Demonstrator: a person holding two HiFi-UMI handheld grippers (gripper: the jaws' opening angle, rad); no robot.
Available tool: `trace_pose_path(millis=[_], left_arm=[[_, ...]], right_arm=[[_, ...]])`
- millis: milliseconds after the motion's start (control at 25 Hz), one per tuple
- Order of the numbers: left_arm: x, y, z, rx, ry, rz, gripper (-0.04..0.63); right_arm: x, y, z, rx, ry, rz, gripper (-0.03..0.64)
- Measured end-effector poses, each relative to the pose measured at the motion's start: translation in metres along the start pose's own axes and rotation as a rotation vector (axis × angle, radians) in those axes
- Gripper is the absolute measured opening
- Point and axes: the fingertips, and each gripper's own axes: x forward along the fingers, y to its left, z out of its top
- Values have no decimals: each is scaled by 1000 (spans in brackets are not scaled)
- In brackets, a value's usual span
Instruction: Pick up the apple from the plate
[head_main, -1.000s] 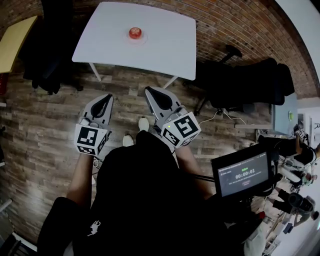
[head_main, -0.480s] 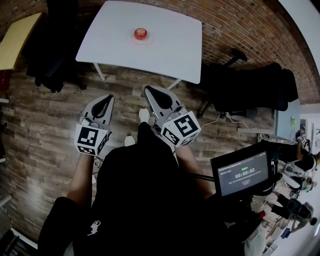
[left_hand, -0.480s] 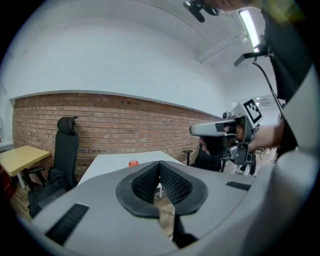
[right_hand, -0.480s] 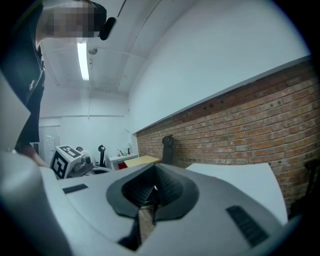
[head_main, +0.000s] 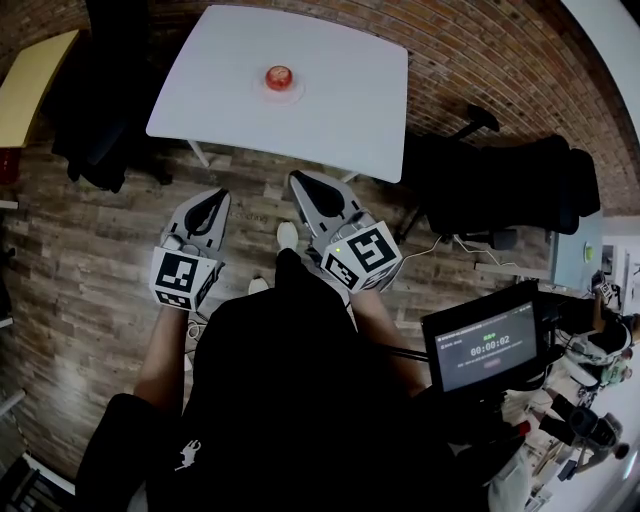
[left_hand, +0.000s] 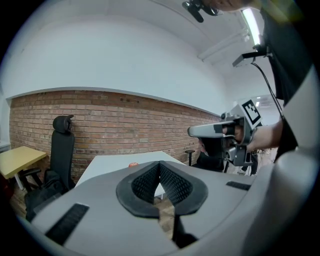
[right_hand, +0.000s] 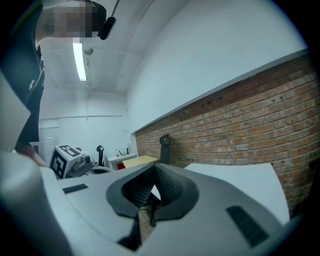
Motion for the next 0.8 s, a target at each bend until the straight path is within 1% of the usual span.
trace_pose_path(millis=[120, 360, 560, 800], left_arm=[[24, 8, 6, -12, 1, 1, 5], [57, 21, 21, -6, 8, 17, 5], [86, 29, 25, 0, 31, 32, 5], [123, 37, 35, -6, 32, 45, 5]], right_arm=[[11, -23, 3, 9, 3, 4, 2], [30, -55, 11, 17, 5, 29, 3], [45, -84, 15, 25, 13, 49, 2], [60, -121, 21, 25, 15, 64, 3]])
